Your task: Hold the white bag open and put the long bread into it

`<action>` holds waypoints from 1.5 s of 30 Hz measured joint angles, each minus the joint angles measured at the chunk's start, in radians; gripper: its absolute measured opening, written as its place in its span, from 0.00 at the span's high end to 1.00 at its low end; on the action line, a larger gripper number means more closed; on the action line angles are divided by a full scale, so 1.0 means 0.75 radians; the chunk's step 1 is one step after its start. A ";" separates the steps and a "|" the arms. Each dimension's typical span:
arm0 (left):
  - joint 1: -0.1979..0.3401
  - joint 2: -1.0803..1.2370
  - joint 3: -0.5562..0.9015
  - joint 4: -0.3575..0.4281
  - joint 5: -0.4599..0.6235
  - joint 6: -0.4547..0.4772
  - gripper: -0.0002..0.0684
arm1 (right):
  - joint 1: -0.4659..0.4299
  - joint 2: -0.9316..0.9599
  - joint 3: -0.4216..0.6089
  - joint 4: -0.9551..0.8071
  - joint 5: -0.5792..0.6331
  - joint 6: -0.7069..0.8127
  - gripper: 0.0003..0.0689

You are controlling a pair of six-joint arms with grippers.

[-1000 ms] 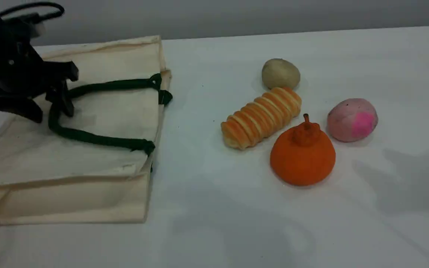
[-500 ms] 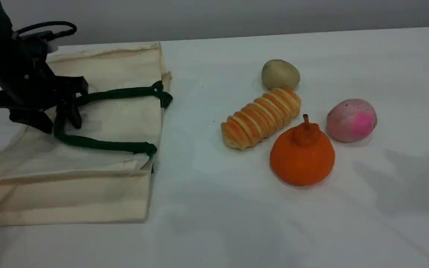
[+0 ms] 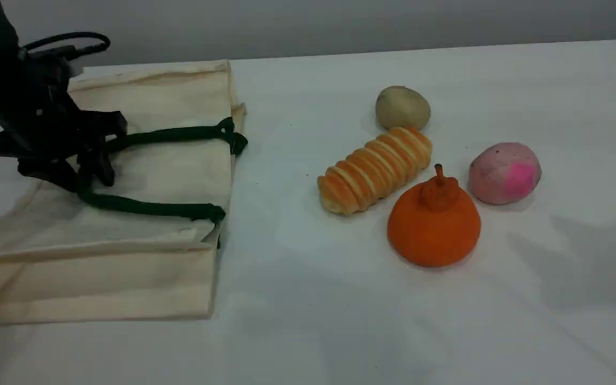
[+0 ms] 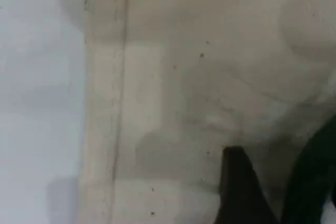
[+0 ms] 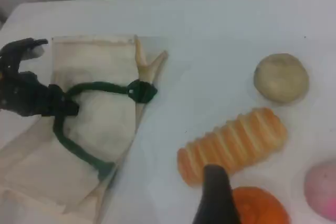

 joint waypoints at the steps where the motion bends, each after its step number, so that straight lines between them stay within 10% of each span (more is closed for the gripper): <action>1: 0.000 -0.001 0.000 -0.006 0.000 0.002 0.47 | 0.000 0.000 0.000 0.000 0.000 0.000 0.33; 23: -0.001 -0.158 0.010 -0.010 0.190 0.047 0.88 | 0.000 0.000 0.000 -0.001 0.002 0.000 0.33; 45: -0.113 -0.607 -0.143 -0.020 0.469 0.252 0.89 | 0.000 0.227 -0.085 0.102 -0.026 -0.044 0.33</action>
